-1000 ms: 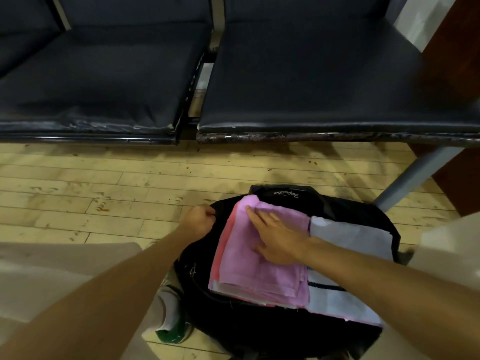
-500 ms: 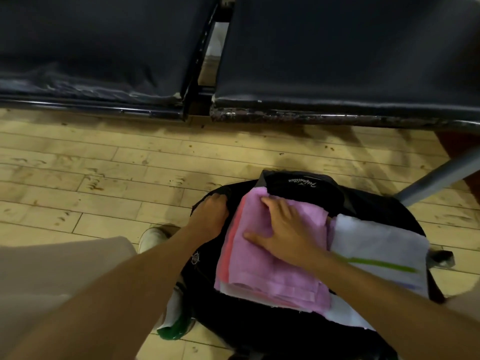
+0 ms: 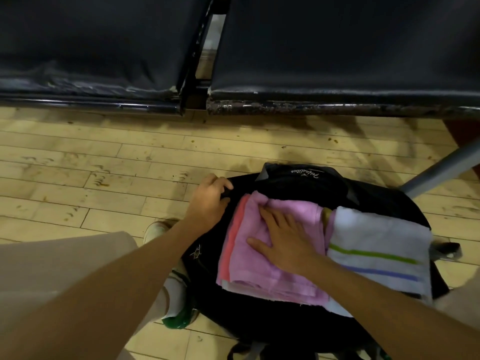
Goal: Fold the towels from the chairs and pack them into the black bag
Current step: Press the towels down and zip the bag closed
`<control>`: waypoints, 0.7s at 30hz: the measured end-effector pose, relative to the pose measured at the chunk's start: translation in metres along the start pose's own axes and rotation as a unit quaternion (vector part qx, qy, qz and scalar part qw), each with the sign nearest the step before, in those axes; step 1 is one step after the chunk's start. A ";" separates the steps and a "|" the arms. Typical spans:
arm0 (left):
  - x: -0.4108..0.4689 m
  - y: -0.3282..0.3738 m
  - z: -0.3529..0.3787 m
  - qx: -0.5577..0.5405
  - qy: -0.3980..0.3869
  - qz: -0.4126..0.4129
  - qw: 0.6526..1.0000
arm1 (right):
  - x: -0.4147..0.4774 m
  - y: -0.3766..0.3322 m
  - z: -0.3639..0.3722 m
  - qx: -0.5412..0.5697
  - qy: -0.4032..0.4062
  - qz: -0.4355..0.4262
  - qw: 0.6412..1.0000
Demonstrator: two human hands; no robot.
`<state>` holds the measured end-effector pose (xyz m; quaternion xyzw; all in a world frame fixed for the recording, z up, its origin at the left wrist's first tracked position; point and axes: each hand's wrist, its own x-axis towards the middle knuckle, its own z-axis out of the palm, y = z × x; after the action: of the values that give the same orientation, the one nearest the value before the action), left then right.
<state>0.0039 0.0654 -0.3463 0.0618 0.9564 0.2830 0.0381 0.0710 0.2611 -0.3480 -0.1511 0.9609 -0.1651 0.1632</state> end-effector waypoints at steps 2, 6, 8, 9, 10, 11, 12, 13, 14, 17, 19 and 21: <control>-0.010 0.001 -0.001 0.003 -0.009 0.047 0.999 | 0.000 0.001 -0.001 0.002 -0.013 0.006 1.000; -0.029 -0.005 0.004 0.065 -0.047 0.129 0.988 | 0.001 0.003 0.002 0.012 -0.043 0.017 0.999; -0.035 -0.008 0.008 0.155 -0.063 0.162 0.972 | 0.001 0.003 0.001 0.013 -0.053 0.016 0.998; -0.037 -0.009 0.009 0.209 -0.076 0.177 0.959 | 0.000 0.003 0.000 0.013 -0.054 0.013 0.998; -0.039 -0.010 0.008 0.263 -0.094 0.186 0.942 | 0.000 0.003 -0.001 0.016 -0.055 0.011 0.998; -0.041 -0.011 0.007 0.309 -0.111 0.187 0.926 | 0.000 0.003 -0.002 0.019 -0.056 0.010 0.998; -0.043 -0.012 0.007 0.346 -0.124 0.186 0.911 | -0.001 0.003 -0.003 0.021 -0.058 0.009 0.998; -0.045 -0.013 0.010 0.378 -0.136 0.184 0.897 | -0.002 0.003 -0.003 0.020 -0.059 0.007 0.998; -0.044 -0.012 0.010 0.402 -0.139 0.186 0.885 | -0.002 0.003 -0.003 0.017 -0.056 0.005 0.998; -0.032 0.001 0.008 0.438 -0.129 0.205 0.866 | -0.002 0.000 -0.001 0.005 -0.049 -0.009 0.999; -0.027 -0.002 0.014 0.492 -0.144 0.221 0.830 | -0.004 -0.003 0.000 -0.006 -0.036 -0.010 0.999; -0.029 -0.008 0.016 0.522 -0.155 0.226 0.807 | -0.005 -0.005 0.000 -0.009 -0.037 -0.006 0.999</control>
<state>0.0330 0.0630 -0.3630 0.3301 0.9001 -0.2721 0.0827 0.0763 0.2582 -0.3448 -0.1642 0.9547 -0.1512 0.1966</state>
